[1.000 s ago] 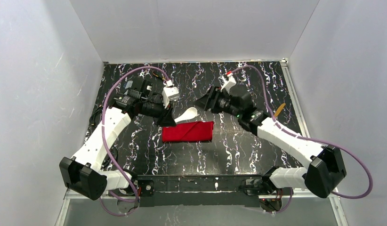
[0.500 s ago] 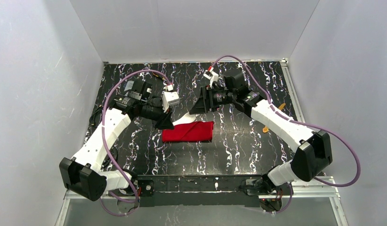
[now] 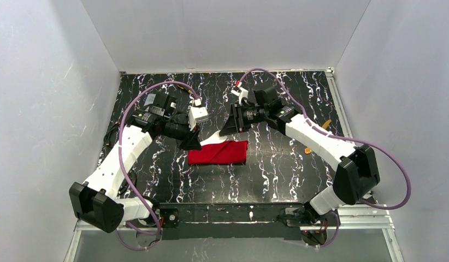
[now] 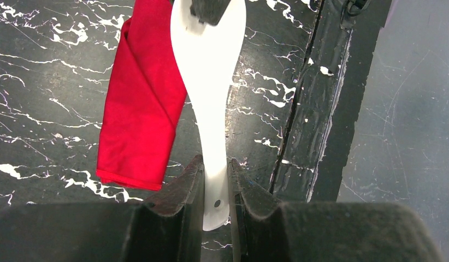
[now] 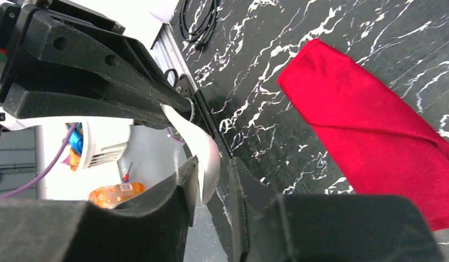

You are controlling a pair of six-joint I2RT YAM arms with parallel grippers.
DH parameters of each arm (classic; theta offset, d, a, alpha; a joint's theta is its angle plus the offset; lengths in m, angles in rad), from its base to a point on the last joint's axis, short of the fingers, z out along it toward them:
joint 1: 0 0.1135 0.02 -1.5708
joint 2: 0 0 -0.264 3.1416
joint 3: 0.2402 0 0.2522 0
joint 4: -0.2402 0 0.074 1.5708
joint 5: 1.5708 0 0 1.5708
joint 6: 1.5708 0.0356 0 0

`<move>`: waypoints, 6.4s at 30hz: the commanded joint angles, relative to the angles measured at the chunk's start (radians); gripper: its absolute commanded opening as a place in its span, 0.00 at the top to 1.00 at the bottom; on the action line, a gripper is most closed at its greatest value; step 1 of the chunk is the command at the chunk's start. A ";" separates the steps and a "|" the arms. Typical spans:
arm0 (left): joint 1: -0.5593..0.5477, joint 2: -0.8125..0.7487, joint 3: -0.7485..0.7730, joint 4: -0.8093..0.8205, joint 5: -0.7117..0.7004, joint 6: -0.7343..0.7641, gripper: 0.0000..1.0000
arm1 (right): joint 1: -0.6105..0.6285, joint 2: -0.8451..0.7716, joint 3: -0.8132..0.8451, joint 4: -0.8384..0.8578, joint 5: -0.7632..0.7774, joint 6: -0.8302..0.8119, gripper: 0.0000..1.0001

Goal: Fold the napkin into a case and place the utensils inside
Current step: Pass from the left arm to the right, then insert the spoon into the folded napkin, then pick up the knife from the corner of the board.

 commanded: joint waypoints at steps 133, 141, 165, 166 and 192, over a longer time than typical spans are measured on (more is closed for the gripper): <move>0.138 0.330 -0.352 0.347 -0.272 0.038 0.80 | 0.204 0.342 -0.120 0.098 0.607 0.404 0.99; 0.138 0.334 -0.350 0.340 -0.271 0.043 0.81 | 0.203 0.348 -0.119 0.131 0.615 0.420 0.99; 0.137 0.324 -0.323 0.306 -0.258 0.029 0.82 | 0.220 0.209 -0.005 -0.059 0.822 0.240 0.11; 0.137 0.321 -0.326 0.307 -0.258 0.032 0.81 | 0.221 0.189 -0.011 -0.066 0.827 0.239 0.14; 0.139 0.293 0.067 -0.125 -0.211 -0.054 0.23 | -0.704 0.029 -0.192 -0.367 1.222 0.204 0.34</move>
